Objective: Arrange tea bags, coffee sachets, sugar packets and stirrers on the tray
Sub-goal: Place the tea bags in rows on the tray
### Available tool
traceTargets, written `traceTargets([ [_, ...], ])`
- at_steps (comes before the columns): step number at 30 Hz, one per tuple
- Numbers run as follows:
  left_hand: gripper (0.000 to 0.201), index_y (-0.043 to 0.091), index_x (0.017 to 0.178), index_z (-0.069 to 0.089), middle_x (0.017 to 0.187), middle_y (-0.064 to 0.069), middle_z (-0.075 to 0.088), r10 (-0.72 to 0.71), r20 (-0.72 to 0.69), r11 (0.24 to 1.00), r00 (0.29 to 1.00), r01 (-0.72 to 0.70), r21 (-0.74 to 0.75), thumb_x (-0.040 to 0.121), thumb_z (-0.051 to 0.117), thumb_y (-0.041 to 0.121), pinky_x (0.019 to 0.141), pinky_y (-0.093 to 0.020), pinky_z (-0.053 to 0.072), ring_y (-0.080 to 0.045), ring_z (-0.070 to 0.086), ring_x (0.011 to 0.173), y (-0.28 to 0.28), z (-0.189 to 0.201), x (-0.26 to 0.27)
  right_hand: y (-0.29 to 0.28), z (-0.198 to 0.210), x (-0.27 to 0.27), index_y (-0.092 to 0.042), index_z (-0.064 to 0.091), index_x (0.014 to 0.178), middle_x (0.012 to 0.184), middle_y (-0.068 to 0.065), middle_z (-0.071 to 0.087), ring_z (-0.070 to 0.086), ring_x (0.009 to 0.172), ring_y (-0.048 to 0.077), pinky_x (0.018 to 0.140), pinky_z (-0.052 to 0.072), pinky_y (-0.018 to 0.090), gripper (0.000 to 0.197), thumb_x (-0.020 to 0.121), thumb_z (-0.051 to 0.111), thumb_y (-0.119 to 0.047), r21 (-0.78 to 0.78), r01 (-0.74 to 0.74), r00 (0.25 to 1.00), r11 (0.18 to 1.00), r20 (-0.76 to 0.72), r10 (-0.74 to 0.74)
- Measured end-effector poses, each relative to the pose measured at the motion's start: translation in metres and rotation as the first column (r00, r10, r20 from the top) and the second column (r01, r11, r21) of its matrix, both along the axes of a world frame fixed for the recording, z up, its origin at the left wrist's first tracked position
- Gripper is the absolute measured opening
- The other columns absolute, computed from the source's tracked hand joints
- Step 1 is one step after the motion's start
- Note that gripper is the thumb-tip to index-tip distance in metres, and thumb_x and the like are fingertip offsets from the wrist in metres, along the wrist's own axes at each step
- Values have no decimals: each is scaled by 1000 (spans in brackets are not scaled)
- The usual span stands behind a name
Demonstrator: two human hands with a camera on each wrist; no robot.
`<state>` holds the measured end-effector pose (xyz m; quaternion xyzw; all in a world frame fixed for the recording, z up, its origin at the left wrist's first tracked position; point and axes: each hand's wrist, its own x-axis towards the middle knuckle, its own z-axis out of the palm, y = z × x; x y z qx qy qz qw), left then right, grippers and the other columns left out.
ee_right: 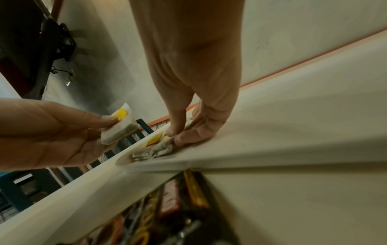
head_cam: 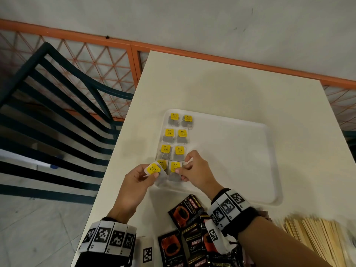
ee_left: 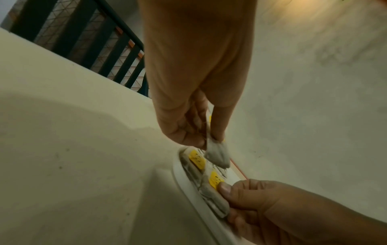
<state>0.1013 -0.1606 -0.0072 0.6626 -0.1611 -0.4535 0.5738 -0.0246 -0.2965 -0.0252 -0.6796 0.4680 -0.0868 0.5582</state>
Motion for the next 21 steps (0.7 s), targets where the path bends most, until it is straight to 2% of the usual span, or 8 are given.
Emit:
traceTargets([
  [2, 18, 19, 96, 68, 88, 1, 71, -48, 54, 998, 997, 46, 52, 87, 59, 6, 74, -19, 51, -13, 63, 83, -1, -1, -1, 1, 0, 1, -15, 37, 83, 55, 2, 57, 53, 38, 1, 48, 51, 19, 38, 76, 72, -4, -25, -1, 1000, 1000, -11, 1],
  [4, 17, 23, 95, 67, 91, -1, 70, -111, 113, 990, 987, 100, 101, 88, 59, 9, 74, -18, 49, -15, 62, 83, -4, -2, -1, 1, 2, 1, -13, 37, 86, 55, 2, 57, 53, 40, 4, 50, 50, 22, 37, 77, 72, -6, -54, -4, 1000, 999, -30, 2],
  [8, 16, 21, 93, 67, 86, -3, 70, -236, 295, 963, 926, 181, 201, 82, 68, 10, 65, -10, 46, -13, 62, 77, -15, -1, -1, 0, 9, -5, -11, 39, 91, 55, 1, 54, 53, 47, 16, 53, 47, 25, 32, 82, 69, -14, -99, -2, 997, 995, -77, -6],
  [10, 18, 18, 91, 65, 78, -1, 68, -262, 345, 954, 901, 187, 234, 78, 72, 8, 59, -6, 43, -5, 60, 68, -21, -2, 1, 1, 14, -10, -11, 41, 93, 56, -1, 54, 55, 49, 18, 53, 47, 25, 29, 83, 67, -18, -114, 0, 996, 994, -90, -10],
  [12, 19, 17, 90, 65, 72, 1, 65, -310, 401, 939, 862, 212, 270, 76, 72, 6, 55, -5, 40, -3, 56, 62, -25, -2, 4, 1, 19, -16, -10, 44, 96, 60, 2, 56, 57, 53, 19, 56, 49, 29, 27, 84, 66, -20, -110, 8, 995, 994, -94, -18],
  [15, 17, 14, 90, 68, 72, 4, 63, -373, 464, 919, 804, 253, 301, 75, 71, 5, 57, -5, 40, -7, 56, 65, -28, -3, 7, 2, 25, -29, -13, 48, 96, 74, 15, 64, 59, 53, 11, 57, 49, 25, 20, 86, 64, -20, -81, 18, 994, 997, -110, -27],
  [18, 22, 13, 98, 69, 78, 5, 58, -459, 561, 884, 689, 292, 365, 76, 71, 11, 67, -16, 44, -11, 53, 71, -29, -4, 8, 2, 29, -44, -18, 52, 90, 81, 16, 67, 60, 54, 5, 58, 48, 20, 11, 86, 63, -21, -84, 7, 991, 996, -131, -18],
  [21, 39, 14, 112, 62, 92, 1, 49, -469, 672, 881, 573, 253, 400, 75, 72, 11, 73, -24, 41, -16, 49, 82, -26, -5, 6, 3, 34, -59, -22, 55, 85, 79, 8, 68, 63, 63, 10, 56, 45, 11, 7, 86, 62, -24, -103, -17, 987, 994, -158, 0],
])
